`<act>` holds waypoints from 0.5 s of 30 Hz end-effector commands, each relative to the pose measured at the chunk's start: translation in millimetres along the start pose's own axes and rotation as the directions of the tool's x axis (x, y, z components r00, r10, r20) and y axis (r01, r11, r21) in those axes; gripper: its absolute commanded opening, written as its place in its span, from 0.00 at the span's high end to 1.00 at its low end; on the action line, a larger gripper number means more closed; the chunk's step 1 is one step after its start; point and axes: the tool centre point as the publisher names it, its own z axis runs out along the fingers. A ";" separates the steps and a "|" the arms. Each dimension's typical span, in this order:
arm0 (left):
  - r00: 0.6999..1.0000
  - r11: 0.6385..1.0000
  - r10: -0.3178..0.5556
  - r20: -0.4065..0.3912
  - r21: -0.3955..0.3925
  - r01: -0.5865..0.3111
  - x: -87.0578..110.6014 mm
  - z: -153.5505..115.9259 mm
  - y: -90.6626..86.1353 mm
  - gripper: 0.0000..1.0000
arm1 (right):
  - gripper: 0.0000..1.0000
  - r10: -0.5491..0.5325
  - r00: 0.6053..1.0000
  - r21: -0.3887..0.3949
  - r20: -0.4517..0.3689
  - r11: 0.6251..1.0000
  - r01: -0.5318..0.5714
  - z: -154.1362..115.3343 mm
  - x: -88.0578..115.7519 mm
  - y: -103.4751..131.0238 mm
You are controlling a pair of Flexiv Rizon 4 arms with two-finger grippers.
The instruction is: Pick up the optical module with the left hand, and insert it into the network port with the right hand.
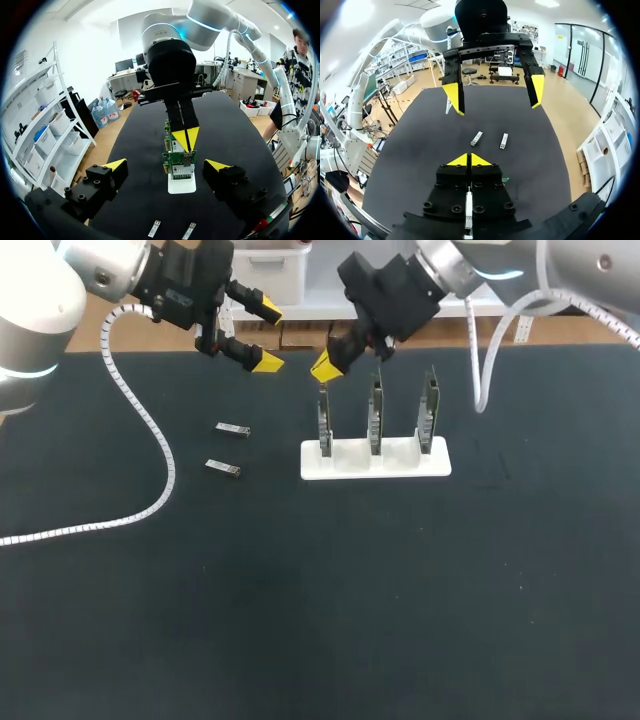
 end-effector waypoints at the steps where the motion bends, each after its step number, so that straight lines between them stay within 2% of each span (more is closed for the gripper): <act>1: 1.000 1.000 -0.003 -0.006 0.000 0.003 -1.1 -0.2 -0.2 0.00 | 1.00 0.000 1.000 0.002 0.007 1.000 0.000 3.2 4.1 0.3; 15: 1.000 1.000 -0.003 -0.006 0.000 0.003 -1.1 -0.2 -0.2 0.00 | 1.00 0.029 0.999 -0.003 0.027 1.000 -0.029 8.4 14.1 0.3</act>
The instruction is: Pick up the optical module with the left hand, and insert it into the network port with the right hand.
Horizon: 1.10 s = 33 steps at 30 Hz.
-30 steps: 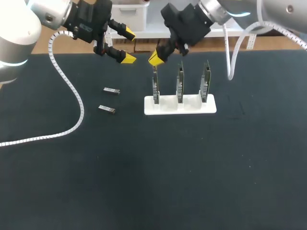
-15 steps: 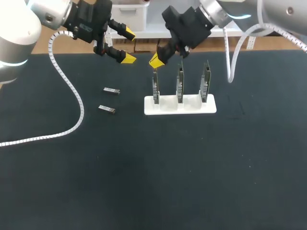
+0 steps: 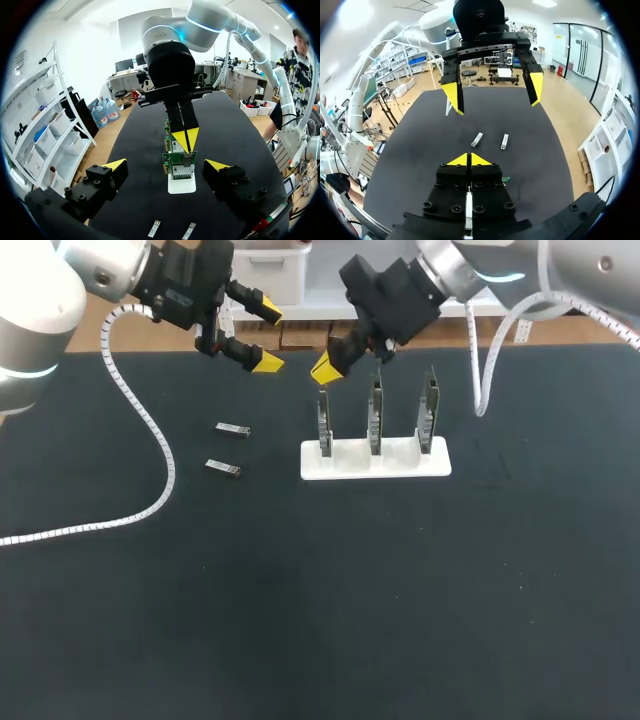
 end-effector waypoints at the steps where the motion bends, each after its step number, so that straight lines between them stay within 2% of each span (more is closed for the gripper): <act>1: 1.000 1.000 -0.003 -0.006 0.000 0.003 -1.1 -0.2 -0.2 0.00 | 1.00 0.010 1.000 0.000 0.011 1.000 -0.010 7.5 13.3 0.0; 18: 1.000 1.000 -0.003 -0.006 0.000 0.003 -1.1 -0.2 -0.2 0.00 | 1.00 0.022 0.999 -0.024 0.025 0.999 -0.022 13.4 19.5 -2.1; 33: 1.000 1.000 -0.003 -0.006 0.000 0.003 -1.1 -0.2 -0.2 0.00 | 1.00 -0.072 0.995 0.041 0.064 0.997 0.069 -6.3 -4.8 6.5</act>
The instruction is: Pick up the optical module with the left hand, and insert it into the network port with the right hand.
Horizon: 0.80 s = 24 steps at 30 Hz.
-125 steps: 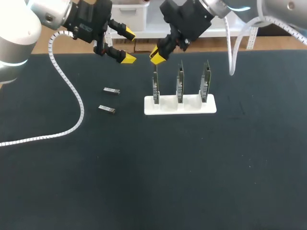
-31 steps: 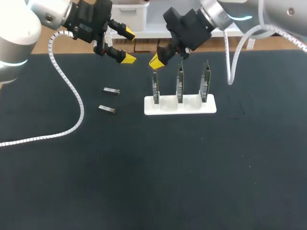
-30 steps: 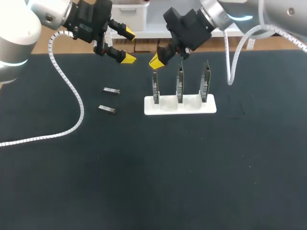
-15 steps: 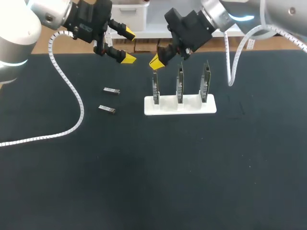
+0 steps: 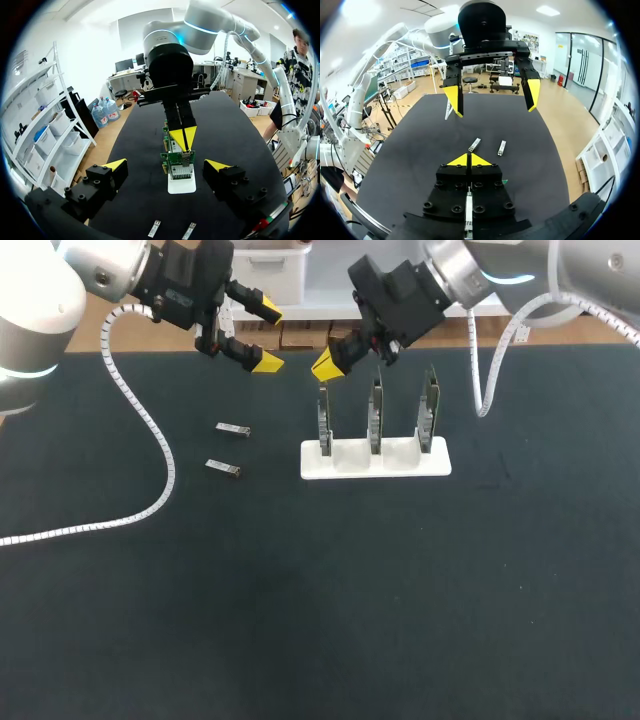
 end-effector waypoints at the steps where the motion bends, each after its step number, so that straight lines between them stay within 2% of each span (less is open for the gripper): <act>1: 1.000 1.000 -0.003 -0.006 0.000 0.003 -1.1 -0.2 -0.2 0.00 | 1.00 -0.013 1.000 0.032 -0.001 0.999 0.013 -4.4 -3.6 10.7; 11: 1.000 1.000 -0.003 -0.006 0.000 0.003 -1.1 -0.2 -0.2 0.00 | 1.00 -0.049 0.999 0.069 -0.020 0.996 0.050 -17.3 -14.8 15.9; 18: 1.000 1.000 -0.003 -0.006 0.000 0.003 -1.1 -0.2 -0.2 0.00 | 1.00 -0.065 0.994 0.133 -0.086 0.988 0.076 -47.7 -20.6 34.4; 24: 1.000 1.000 -0.003 -0.006 0.000 0.003 -1.1 -0.2 -0.2 0.00 | 1.00 -0.079 0.993 0.188 -0.091 0.978 0.095 -72.5 -20.6 48.9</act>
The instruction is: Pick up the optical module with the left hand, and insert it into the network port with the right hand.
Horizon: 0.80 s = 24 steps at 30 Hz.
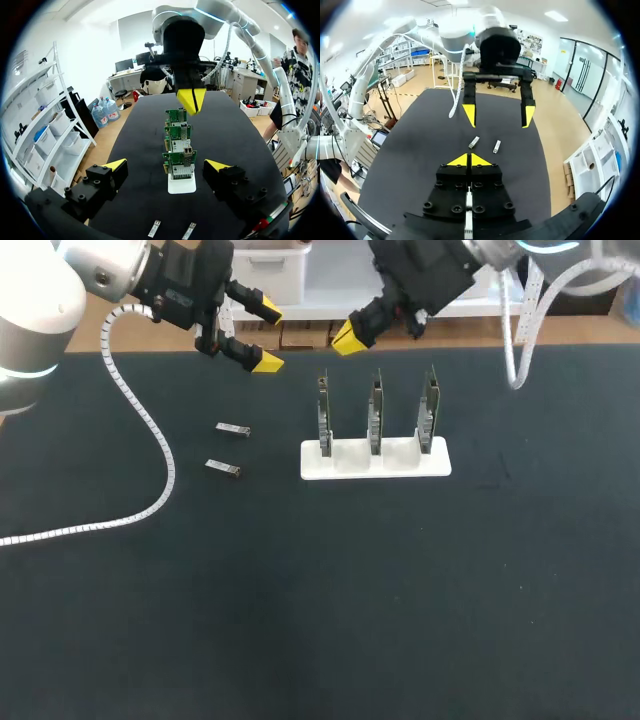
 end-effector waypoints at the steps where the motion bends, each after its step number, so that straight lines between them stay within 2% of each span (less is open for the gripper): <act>1: 1.000 1.000 -0.003 -0.006 0.000 0.003 -1.1 -0.2 -0.2 0.00 | 1.00 0.003 1.000 0.142 -0.006 0.990 -0.002 -20.5 3.6 28.7; 6: 1.000 1.000 -0.003 -0.006 0.000 0.003 -1.1 -0.2 -0.2 0.00 | 1.00 0.002 1.000 0.148 0.013 0.989 -0.004 -32.8 14.6 38.4; 12: 1.000 1.000 -0.003 -0.006 0.000 0.003 -1.1 -0.2 -0.2 0.00 | 1.00 0.025 0.999 0.140 0.021 0.990 -0.028 -38.2 31.9 38.3; 20: 1.000 1.000 -0.003 -0.006 0.000 0.003 -1.1 -0.2 -0.2 0.00 | 1.00 0.043 0.999 0.122 -0.005 0.992 -0.042 -52.4 39.8 37.6; 24: 1.000 1.000 -0.003 -0.006 0.000 0.003 -1.1 -0.2 -0.2 0.00 | 1.00 0.050 0.999 0.103 0.014 0.993 -0.052 -61.8 45.4 35.2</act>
